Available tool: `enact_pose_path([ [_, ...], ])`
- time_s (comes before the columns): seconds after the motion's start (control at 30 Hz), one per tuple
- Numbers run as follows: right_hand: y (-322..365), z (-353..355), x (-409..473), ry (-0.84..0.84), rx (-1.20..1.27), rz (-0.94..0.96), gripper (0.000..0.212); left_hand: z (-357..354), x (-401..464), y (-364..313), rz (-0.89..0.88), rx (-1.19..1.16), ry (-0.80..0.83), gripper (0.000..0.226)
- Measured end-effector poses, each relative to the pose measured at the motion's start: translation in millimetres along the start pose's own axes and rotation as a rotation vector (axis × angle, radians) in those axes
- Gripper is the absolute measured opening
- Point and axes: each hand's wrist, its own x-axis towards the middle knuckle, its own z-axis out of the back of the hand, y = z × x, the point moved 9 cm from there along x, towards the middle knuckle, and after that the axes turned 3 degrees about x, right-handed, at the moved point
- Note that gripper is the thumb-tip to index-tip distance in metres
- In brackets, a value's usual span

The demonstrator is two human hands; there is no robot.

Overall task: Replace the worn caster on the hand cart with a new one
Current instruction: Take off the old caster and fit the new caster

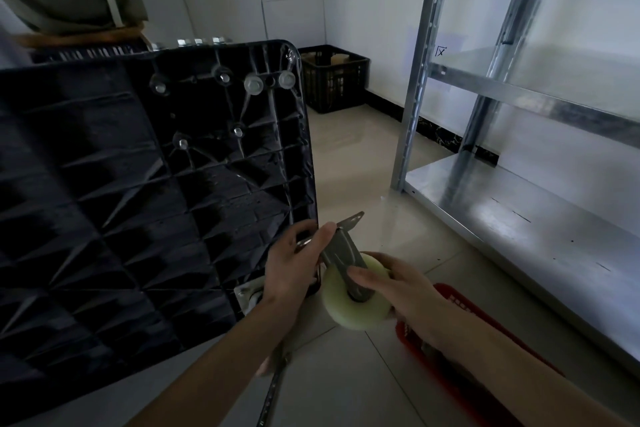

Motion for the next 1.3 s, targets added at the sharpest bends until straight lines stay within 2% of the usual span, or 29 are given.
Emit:
enact_pose_path([
  [0.07, 11, -12, 3, 0.005, 0.012, 0.033, 0.037, 13, 0, -13, -0.06, 0.035, -0.002, 0.059],
  [0.17, 25, -34, 8, 0.052, 0.036, 0.065, 0.045, 32, -2, -31, -0.119, 0.08, 0.022, 0.077],
  [0.27, 46, -54, 11, 0.061, 0.062, 0.103, 0.034, 51, -13, -46, -0.185, 0.101, 0.023, 0.093],
  [0.4, 77, -81, 13, 0.078, 0.07, 0.143, 0.028, 83, -23, -79, -0.303, 0.123, -0.109, 0.084],
  [0.5, 99, -97, 16, 0.072, 0.068, 0.138, 0.033, 112, -26, -104, -0.37, 0.171, -0.237, 0.07],
  [0.7, 142, -120, 14, 0.055, 0.108, 0.128, 0.038, 163, -38, -171, -0.688, 0.527, -0.546, 0.037],
  [0.8, 158, -122, 13, 0.021, 0.136, 0.091, 0.038, 177, -31, -199, -0.763, 0.628, -0.62, 0.029],
  [0.93, 175, -123, 15, -0.006, 0.115, 0.081, 0.041, 178, -23, -223, -0.841, 0.858, -0.678, 0.034],
  [1.07, 190, -121, 18, -0.012, 0.084, 0.072, 0.044, 174, -12, -235, -0.919, 1.057, -0.654, 0.052],
  [1.17, 197, -123, 23, -0.017, 0.082, 0.036, 0.053, 177, 2, -240, -0.906, 1.13, -0.62, 0.064],
  [1.3, 201, -126, 26, -0.02, 0.078, -0.001, 0.055, 179, 4, -246, -0.891, 1.217, -0.669, 0.069],
])
